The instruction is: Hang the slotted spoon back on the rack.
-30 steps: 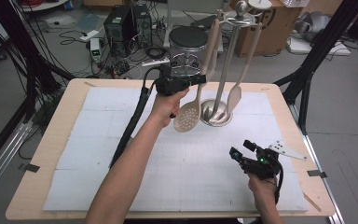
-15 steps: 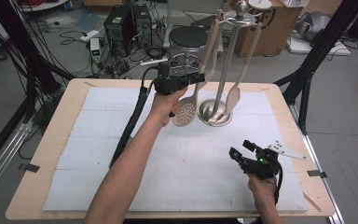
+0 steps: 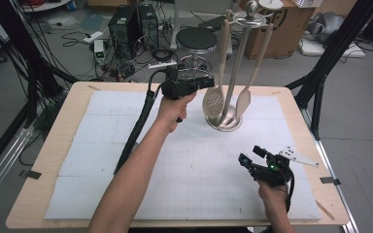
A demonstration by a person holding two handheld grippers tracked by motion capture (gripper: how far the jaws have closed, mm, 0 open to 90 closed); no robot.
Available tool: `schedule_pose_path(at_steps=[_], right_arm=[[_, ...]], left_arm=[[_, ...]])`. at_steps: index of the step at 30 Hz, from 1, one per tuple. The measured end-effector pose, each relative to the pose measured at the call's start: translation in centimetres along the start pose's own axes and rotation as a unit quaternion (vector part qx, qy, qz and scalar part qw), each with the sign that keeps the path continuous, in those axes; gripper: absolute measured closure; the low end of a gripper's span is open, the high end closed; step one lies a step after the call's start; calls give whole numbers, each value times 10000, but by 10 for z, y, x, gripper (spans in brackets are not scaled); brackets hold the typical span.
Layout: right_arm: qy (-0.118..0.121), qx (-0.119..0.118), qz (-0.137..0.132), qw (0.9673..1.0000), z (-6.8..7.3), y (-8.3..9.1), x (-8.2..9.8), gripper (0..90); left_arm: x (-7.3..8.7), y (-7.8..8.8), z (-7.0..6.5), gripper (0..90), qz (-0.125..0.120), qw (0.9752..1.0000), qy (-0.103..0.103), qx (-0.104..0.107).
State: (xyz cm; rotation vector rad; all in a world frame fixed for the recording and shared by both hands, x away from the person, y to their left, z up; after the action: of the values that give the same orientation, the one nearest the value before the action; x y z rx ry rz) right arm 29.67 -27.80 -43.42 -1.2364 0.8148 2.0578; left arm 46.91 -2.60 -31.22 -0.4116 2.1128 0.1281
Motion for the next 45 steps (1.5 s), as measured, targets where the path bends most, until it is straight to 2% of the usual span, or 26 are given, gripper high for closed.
schedule_pose_path(at_steps=[5,8,12,18,22,38,42,45], right_arm=[[-2,-8,14,10000,0,0,0,145],[-4,-8,18,10000,0,-1,0,145],[-2,-1,18,10000,1,-1,1,145],[17,-19,44,10000,3,-3,1,145],[67,-27,46,10000,5,-5,1,145],[94,-27,74,9999,7,-6,2,145],[110,-23,87,9999,7,-6,2,145],[137,-21,99,9999,8,-7,2,145]], left_arm=[[-1,4,-3,521,-36,10000,-68,4],[2,9,-4,501,29,9999,-134,-47],[13,19,-9,481,198,9991,-351,-109],[33,37,-13,341,349,9982,-445,-207],[44,50,-15,311,459,9971,-515,-310],[61,82,-13,252,341,9969,-493,-517],[68,94,-13,253,327,9953,-619,-664],[73,103,-12,253,314,9949,-621,-733]])
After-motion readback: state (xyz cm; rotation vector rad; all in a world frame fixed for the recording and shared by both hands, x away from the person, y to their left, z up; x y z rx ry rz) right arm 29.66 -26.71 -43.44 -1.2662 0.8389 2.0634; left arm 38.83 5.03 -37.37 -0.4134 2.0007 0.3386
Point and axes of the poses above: each handheld gripper's, and its own axes: y roughly backward along the jaws, x roughly out of its underside, z roughly to its left, the point moved 5 cm from there along -y, roughly forward along the jaws, and after that the axes turned 2 degrees about -z, right-handed, at the moved point
